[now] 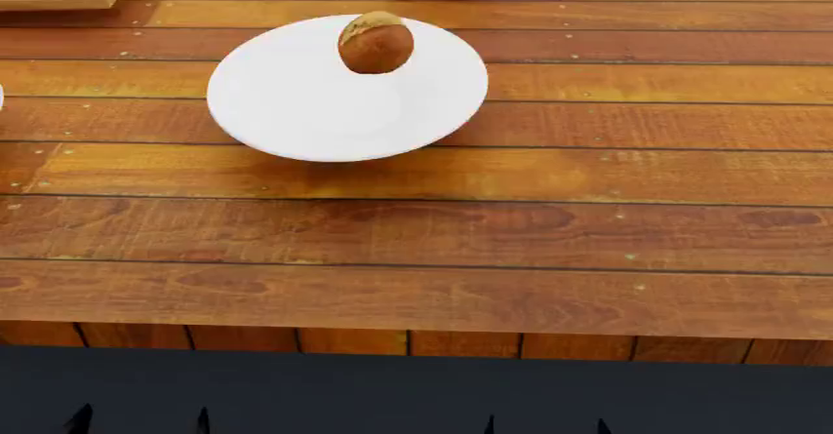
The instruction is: Place all breads on the cutting board.
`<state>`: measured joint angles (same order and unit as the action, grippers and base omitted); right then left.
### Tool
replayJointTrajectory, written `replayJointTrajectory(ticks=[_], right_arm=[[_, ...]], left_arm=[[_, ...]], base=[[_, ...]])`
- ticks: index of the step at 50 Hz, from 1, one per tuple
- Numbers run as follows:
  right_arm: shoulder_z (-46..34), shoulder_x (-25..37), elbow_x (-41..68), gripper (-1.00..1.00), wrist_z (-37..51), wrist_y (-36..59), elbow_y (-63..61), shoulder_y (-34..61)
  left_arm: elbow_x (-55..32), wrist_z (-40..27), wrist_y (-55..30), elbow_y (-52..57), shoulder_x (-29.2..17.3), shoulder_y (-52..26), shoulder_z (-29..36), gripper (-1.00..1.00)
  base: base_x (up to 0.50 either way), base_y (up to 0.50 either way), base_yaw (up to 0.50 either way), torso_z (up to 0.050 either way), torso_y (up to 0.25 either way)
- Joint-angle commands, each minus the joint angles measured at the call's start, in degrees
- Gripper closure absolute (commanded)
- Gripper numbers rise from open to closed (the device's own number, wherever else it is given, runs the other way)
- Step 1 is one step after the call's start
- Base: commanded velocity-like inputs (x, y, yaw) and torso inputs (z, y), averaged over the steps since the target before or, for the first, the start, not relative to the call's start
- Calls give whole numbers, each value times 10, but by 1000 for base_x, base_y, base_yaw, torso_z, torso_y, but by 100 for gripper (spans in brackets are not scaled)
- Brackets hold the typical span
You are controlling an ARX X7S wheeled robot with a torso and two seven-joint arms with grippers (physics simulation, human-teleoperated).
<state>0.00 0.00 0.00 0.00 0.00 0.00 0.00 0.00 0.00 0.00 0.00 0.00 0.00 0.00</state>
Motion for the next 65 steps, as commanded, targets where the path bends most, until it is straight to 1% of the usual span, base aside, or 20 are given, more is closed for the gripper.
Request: replayJointTrajectory(ticks=[1,4,13,23,47,58,59,65], right_arm=[[-10,8,8,-100,10,4,-6,-3],[-20,15,12,-100,22,1,-3,-1],[-35,27,15,-100,46,2,-2,1],[-50,38,15,-100,57,-7,2,2],[-69,54,36,-100,71,-9,8,5],[-77,61,42,-100,79,-13,7,5],[-76,61,47,-100,78,-9,7,6],[-81,64,49,-100,82,-8,4,5]], left_arm=[[-3,-3,-6,9,-3,3,0,-100],[-14,-13,-1,2,-13,1,15,-100],[-32,-26,4,3,-27,2,30,-100],[-37,-36,18,3,-37,4,43,-100],[-53,-56,11,12,-54,5,63,-100],[-62,-60,28,7,-61,5,69,-100],[-67,-54,38,10,-63,9,71,-100],[-65,-63,33,5,-65,6,75,-100]], base=[[0,0,0,0,0],[0,0,0,0,0],[0,0,0,2,0],[0,0,0,49,0],[0,0,0,50,1],[0,0,0,50,1],[0,0,0,0,0],[0,230,0,0,0]])
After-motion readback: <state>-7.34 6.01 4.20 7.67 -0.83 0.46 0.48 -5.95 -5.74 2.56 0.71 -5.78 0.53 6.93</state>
